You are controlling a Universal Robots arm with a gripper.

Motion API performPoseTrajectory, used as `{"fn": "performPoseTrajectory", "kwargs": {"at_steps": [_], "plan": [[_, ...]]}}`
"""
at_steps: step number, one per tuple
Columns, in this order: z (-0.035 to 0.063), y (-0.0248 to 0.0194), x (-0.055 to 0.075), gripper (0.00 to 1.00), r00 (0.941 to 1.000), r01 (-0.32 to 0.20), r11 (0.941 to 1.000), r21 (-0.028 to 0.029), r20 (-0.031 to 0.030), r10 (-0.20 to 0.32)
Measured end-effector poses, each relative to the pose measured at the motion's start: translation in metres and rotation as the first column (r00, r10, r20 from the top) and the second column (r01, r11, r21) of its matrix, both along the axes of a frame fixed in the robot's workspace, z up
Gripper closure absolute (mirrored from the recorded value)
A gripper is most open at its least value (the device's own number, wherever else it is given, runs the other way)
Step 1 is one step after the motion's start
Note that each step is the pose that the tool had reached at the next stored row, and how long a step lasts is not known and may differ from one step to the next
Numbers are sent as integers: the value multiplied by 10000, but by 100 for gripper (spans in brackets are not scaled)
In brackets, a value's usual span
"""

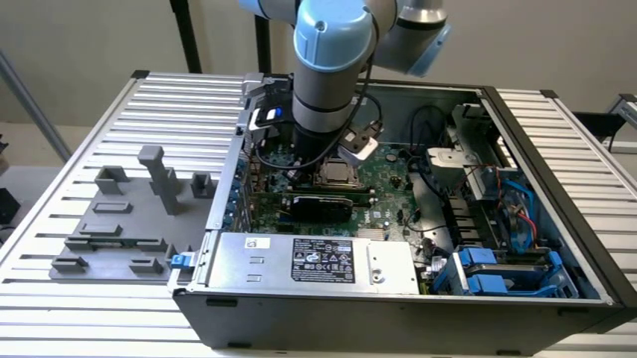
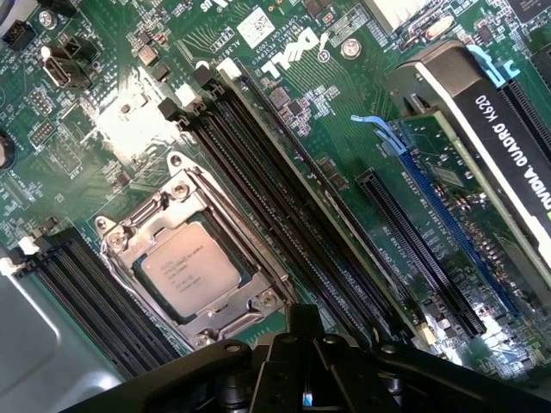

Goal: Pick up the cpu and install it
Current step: 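Install the second cpu locking lever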

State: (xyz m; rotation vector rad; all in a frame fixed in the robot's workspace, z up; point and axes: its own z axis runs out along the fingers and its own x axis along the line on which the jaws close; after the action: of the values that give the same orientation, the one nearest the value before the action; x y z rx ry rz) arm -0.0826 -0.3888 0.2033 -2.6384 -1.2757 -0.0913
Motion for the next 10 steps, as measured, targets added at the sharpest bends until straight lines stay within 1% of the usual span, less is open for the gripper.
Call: {"fn": "performPoseTrajectory", "kwargs": {"at_steps": [2,8,10], "plan": [[-1,7,0,89,10000,0,10000,-43,0,0],[-6,26,-3,89,10000,5,9998,-198,11,-5],[-9,32,-5,89,10000,7,9997,-261,17,-7]]}}
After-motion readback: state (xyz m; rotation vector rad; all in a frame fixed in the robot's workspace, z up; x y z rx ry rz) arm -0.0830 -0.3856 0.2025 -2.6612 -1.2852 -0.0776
